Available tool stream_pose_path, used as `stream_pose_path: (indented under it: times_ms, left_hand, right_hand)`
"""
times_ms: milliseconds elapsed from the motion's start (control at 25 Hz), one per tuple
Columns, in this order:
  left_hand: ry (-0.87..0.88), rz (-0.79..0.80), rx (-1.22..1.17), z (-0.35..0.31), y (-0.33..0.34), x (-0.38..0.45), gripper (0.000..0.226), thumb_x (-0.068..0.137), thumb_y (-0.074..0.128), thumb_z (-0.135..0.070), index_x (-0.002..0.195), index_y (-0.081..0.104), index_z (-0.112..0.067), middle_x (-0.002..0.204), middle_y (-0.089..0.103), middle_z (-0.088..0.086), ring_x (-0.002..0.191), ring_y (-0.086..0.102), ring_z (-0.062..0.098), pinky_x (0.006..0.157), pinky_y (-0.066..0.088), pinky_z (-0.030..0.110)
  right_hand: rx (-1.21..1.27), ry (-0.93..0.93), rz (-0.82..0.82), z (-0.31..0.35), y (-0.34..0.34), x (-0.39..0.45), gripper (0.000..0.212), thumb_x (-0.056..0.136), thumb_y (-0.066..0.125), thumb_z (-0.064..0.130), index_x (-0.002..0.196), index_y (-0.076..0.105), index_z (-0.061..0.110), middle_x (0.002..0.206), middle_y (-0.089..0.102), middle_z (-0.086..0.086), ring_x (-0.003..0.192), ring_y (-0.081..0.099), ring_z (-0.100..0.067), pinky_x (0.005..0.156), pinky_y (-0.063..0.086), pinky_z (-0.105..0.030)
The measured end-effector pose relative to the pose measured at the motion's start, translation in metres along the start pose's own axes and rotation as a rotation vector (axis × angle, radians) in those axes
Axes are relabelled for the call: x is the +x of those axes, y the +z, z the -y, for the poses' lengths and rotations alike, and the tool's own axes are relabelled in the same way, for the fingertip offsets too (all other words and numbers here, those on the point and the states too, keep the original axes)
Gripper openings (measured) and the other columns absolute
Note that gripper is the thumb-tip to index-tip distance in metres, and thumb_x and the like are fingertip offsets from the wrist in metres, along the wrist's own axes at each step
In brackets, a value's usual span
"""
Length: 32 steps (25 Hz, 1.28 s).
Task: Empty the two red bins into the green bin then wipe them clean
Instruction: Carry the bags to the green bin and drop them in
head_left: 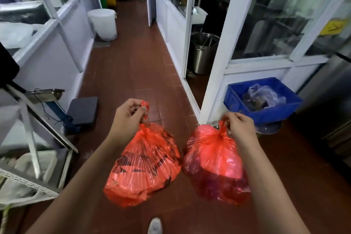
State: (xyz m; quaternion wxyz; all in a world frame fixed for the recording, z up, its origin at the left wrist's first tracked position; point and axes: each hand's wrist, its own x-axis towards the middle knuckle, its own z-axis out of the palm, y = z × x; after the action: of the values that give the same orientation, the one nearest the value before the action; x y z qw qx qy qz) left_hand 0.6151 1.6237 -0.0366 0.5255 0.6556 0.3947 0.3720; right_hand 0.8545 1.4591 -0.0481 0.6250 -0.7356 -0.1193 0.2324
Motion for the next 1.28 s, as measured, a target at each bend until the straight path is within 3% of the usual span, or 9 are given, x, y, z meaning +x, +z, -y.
stream_pose_path:
  times_ms: [160, 440, 680, 1000, 1280]
  left_hand:
    - [-0.013, -0.035, 0.043, 0.011, -0.016, 0.072, 0.010, 0.099, 0.054, 0.004, 0.098, 0.064, 0.002, 0.067, 0.058, 0.009, 0.060, 0.053, 0.015, 0.058, 0.047, 0.022]
    - [0.003, -0.130, 0.064, 0.014, -0.036, 0.205, 0.011, 0.097, 0.056, 0.003, 0.103, 0.065, 0.003, 0.075, 0.062, 0.013, 0.066, 0.057, 0.018, 0.065, 0.050, 0.026]
    - [-0.020, -0.244, 0.085, 0.034, -0.039, 0.319, 0.016, 0.097, 0.059, -0.003, 0.098, 0.068, -0.016, 0.077, 0.066, 0.008, 0.068, 0.062, 0.019, 0.072, 0.055, 0.038]
    - [-0.077, -0.334, 0.163, 0.048, -0.023, 0.461, 0.024, 0.088, 0.073, -0.004, 0.103, 0.062, -0.019, 0.091, 0.071, 0.010, 0.078, 0.068, 0.019, 0.079, 0.059, 0.042]
    - [-0.129, -0.379, 0.252, 0.060, -0.036, 0.579, 0.014, 0.092, 0.062, -0.002, 0.090, 0.062, -0.015, 0.071, 0.071, 0.011, 0.068, 0.070, 0.035, 0.076, 0.059, 0.057]
  right_hand:
    - [-0.026, 0.009, 0.056, 0.026, 0.064, 0.059, 0.017, 0.091, 0.061, 0.009, 0.079, 0.069, -0.001, 0.061, 0.048, -0.013, 0.043, 0.038, -0.014, 0.036, 0.032, -0.020]
    - [-0.035, -0.014, 0.140, 0.064, 0.160, 0.165, 0.020, 0.090, 0.060, 0.009, 0.073, 0.066, 0.001, 0.055, 0.047, -0.008, 0.036, 0.036, -0.009, 0.035, 0.029, -0.019]
    - [-0.062, -0.021, 0.189, 0.089, 0.229, 0.273, 0.021, 0.091, 0.062, 0.014, 0.082, 0.069, -0.004, 0.058, 0.050, -0.006, 0.039, 0.039, -0.007, 0.040, 0.032, -0.022]
    - [-0.059, -0.023, 0.349, 0.121, 0.325, 0.421, 0.030, 0.088, 0.063, 0.009, 0.058, 0.060, 0.011, 0.051, 0.044, -0.005, 0.035, 0.034, -0.010, 0.034, 0.027, -0.020]
    - [-0.101, -0.017, 0.382, 0.145, 0.412, 0.528, 0.022, 0.086, 0.064, 0.009, 0.065, 0.064, 0.009, 0.053, 0.044, -0.006, 0.040, 0.035, -0.014, 0.037, 0.029, -0.020]
